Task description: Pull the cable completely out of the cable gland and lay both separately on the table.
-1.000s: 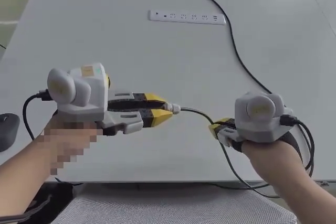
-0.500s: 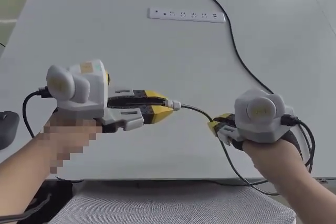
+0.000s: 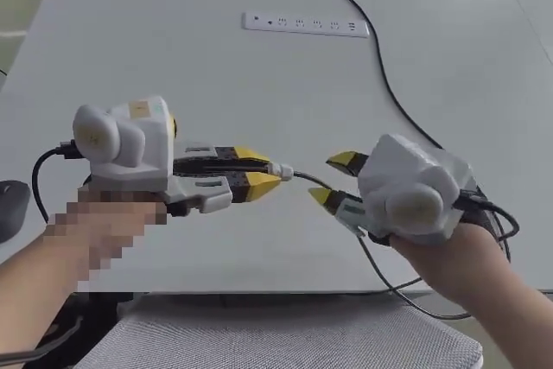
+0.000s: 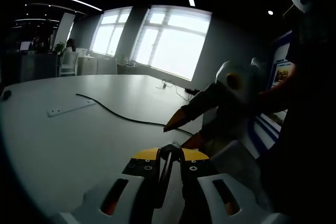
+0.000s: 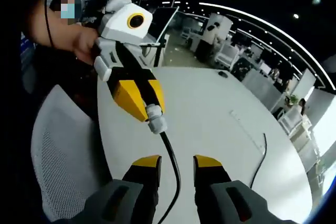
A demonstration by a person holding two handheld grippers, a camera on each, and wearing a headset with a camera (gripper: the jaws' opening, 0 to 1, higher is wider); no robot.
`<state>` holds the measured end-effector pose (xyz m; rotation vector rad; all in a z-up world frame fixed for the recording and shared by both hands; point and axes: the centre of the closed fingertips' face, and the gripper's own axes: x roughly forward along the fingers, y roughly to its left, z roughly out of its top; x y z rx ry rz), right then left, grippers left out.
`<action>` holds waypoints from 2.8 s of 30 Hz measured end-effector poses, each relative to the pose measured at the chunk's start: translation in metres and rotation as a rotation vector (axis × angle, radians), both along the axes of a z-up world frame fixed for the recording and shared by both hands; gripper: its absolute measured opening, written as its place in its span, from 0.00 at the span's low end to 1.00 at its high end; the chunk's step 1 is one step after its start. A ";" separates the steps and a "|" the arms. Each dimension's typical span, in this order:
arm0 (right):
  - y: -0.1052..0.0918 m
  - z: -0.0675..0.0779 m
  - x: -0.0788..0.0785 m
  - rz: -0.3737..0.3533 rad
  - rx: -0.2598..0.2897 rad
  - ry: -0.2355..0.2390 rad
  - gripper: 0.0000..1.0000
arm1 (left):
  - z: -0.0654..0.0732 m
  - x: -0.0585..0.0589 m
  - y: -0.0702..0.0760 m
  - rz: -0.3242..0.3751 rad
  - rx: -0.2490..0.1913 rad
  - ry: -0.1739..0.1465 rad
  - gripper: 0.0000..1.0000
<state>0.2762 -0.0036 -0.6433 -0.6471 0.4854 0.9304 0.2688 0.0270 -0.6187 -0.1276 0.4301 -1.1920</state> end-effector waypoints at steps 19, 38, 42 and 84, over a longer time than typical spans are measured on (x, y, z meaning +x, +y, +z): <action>0.022 0.002 -0.005 0.127 -0.058 -0.078 0.01 | -0.001 -0.001 -0.001 0.000 0.000 0.008 0.15; 0.024 0.001 -0.004 0.124 -0.036 -0.059 0.00 | -0.002 0.000 -0.001 0.002 0.002 0.013 0.15; 0.023 0.000 -0.004 0.111 -0.025 -0.045 0.00 | -0.002 0.001 -0.002 0.000 0.005 0.010 0.15; -0.048 -0.059 0.000 -0.187 -0.004 0.233 0.00 | -0.002 0.003 -0.002 0.005 0.001 0.013 0.15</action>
